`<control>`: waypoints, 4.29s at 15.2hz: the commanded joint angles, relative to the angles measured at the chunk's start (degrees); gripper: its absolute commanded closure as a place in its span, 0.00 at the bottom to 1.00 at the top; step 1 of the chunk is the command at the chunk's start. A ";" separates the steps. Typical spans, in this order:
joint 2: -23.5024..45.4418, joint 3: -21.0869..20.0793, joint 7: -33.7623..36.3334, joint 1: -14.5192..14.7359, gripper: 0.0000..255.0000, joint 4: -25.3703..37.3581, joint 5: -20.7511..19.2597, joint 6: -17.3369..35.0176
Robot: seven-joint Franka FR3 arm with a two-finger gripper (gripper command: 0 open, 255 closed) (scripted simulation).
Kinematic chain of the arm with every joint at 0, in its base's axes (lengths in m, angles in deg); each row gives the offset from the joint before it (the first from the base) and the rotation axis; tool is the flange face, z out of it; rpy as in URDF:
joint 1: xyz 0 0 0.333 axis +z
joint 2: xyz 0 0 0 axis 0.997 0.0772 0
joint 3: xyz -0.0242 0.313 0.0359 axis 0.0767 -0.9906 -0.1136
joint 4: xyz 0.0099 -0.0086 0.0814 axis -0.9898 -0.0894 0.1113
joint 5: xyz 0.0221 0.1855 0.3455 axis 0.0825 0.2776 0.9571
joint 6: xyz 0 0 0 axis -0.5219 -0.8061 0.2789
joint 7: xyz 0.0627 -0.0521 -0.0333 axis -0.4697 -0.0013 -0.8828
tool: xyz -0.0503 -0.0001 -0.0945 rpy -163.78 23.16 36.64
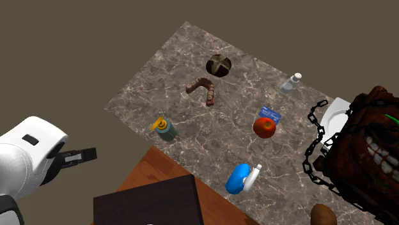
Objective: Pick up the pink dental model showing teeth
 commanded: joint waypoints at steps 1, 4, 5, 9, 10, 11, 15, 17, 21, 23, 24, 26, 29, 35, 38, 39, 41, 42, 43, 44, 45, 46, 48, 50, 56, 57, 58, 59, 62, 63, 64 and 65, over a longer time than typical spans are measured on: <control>0.00 0.00 0.00 0.00 0.00 0.00 0.00 0.00; 3.14 3.10 -3.28 -0.82 0.00 0.20 -1.40 2.28; 4.29 4.13 -4.36 -1.07 0.00 0.40 -1.81 3.03; 9.40 8.26 -8.69 -1.87 0.00 1.80 -3.08 5.96; 10.79 9.30 -9.78 -2.02 0.00 2.31 -3.30 6.66; 12.23 10.34 -10.86 -2.15 0.00 2.88 -3.46 7.34; 18.43 14.51 -15.33 -2.51 0.00 5.80 -3.55 9.82; 21.79 16.61 -17.64 -2.59 0.00 7.65 -3.20 10.89; 29.05 20.75 -22.52 -2.73 0.00 12.13 -1.56 12.54; 32.98 22.77 -25.11 -2.85 0.00 14.78 -0.22 13.07; 35.03 23.72 -26.45 -2.98 0.00 16.22 0.60 13.25; 39.29 25.51 -29.19 -3.39 0.00 19.31 2.53 13.41; 46.08 27.82 -33.35 -4.51 0.00 24.54 6.04 13.10; 60.71 30.01 -40.70 -9.63 0.00 37.47 14.09 10.40; 68.29 29.85 -43.19 -13.57 0.00 45.46 17.81 8.11; 70.86 29.63 -43.79 -15.06 0.00 48.43 18.93 7.22; 75.45 29.11 -44.53 -17.85 0.00 54.06 20.74 5.50; 75.46 28.98 -44.72 -17.79 0.00 53.33 20.77 6.22; 75.50 28.93 -44.92 -17.69 0.00 52.62 20.85 6.93; 75.56 28.88 -45.13 -17.59 0.00 51.94 20.94 7.63; 75.64 28.82 -45.35 -17.50 0.00 51.28 21.05 8.31; 75.73 28.77 -45.56 -17.41 0.00 50.64 21.16 8.99; 75.95 28.65 -45.99 -17.27 0.00 49.43 21.42 10.32; 76.02 28.61 -46.12 -17.24 0.00 49.09 21.49 10.70; 75.95 28.64 -46.10 -17.24 1.00 49.12 21.46 10.60; 76.01 28.63 -46.12 -17.28 1.00 49.20 21.48 10.57; 75.98 28.63 -46.09 -17.24 1.00 49.15 21.46 10.60; 75.91 28.64 -46.09 -17.21 1.00 49.07 21.44 10.61; 75.79 28.74 -45.68 -17.37 1.00 50.28 21.23 9.37; 75.69 28.80 -45.47 -17.45 1.00 50.91 21.12 8.70; 75.61 28.85 -45.26 -17.53 1.00 51.56 21.01 8.02; 75.54 28.90 -45.05 -17.63 1.00 52.23 20.90 7.33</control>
